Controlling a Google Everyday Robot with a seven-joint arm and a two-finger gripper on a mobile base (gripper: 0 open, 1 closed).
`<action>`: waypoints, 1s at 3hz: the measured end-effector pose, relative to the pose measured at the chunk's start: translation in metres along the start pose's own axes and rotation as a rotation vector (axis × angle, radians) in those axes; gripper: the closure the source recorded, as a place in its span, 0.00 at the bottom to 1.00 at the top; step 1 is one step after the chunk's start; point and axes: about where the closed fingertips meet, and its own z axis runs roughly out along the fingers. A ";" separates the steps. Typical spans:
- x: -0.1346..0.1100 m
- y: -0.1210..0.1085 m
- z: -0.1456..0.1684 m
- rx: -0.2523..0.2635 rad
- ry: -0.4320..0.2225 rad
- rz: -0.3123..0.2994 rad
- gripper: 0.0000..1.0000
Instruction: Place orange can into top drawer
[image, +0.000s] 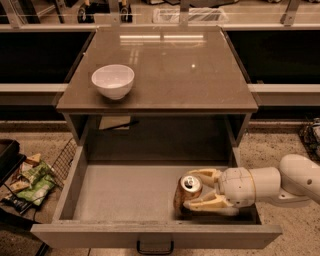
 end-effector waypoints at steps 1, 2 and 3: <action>0.000 0.000 0.001 -0.003 -0.001 -0.001 0.00; 0.000 0.000 0.001 -0.003 -0.001 -0.001 0.00; -0.011 -0.006 -0.001 -0.005 0.023 0.016 0.00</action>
Offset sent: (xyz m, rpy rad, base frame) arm -0.0003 0.0014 0.0001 0.0005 0.0002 0.0032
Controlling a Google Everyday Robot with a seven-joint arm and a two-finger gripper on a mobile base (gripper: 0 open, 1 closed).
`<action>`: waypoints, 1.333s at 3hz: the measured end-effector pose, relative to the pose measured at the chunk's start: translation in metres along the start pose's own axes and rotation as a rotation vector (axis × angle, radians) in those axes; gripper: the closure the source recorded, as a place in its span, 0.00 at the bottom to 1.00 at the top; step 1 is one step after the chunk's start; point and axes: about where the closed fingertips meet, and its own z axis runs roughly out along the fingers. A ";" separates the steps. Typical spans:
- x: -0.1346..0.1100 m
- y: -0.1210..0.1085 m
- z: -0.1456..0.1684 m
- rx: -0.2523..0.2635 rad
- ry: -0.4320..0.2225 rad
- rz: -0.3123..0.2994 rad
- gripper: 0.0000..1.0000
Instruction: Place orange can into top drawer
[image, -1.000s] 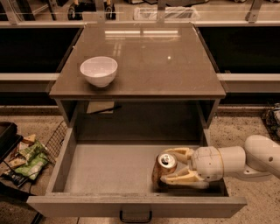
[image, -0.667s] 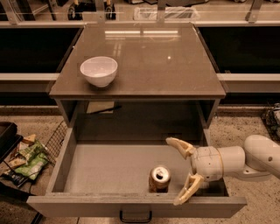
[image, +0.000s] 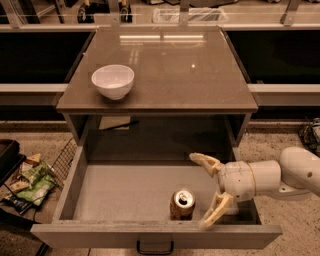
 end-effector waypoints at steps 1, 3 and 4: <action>-0.036 -0.020 -0.028 0.032 0.087 0.012 0.00; -0.124 -0.059 -0.117 0.066 0.483 -0.078 0.00; -0.153 -0.050 -0.154 0.085 0.707 -0.169 0.00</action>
Offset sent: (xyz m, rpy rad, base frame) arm 0.0819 -0.1094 0.1833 -0.5255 -0.0724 -0.0611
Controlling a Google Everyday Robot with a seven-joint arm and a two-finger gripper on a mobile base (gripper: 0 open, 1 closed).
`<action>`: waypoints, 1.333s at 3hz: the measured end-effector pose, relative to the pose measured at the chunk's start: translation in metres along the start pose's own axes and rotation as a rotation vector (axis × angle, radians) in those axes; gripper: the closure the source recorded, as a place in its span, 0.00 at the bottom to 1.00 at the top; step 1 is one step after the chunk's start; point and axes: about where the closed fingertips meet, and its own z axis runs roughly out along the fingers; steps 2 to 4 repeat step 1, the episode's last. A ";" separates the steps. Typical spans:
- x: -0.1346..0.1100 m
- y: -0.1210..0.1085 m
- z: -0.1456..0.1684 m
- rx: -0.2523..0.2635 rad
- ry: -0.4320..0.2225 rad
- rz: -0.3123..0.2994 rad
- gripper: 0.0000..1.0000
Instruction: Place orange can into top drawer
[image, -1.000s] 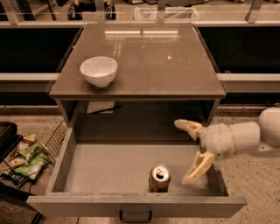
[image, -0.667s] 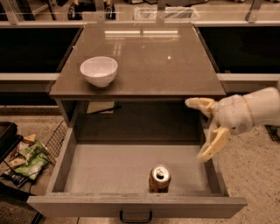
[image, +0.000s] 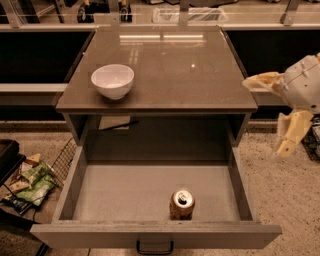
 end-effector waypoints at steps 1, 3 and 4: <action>-0.007 0.025 -0.043 0.088 0.205 -0.053 0.00; -0.007 0.025 -0.043 0.088 0.205 -0.053 0.00; -0.007 0.025 -0.043 0.088 0.205 -0.053 0.00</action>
Offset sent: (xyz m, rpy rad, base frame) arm 0.0000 0.0000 0.0000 0.0000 0.0000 0.0000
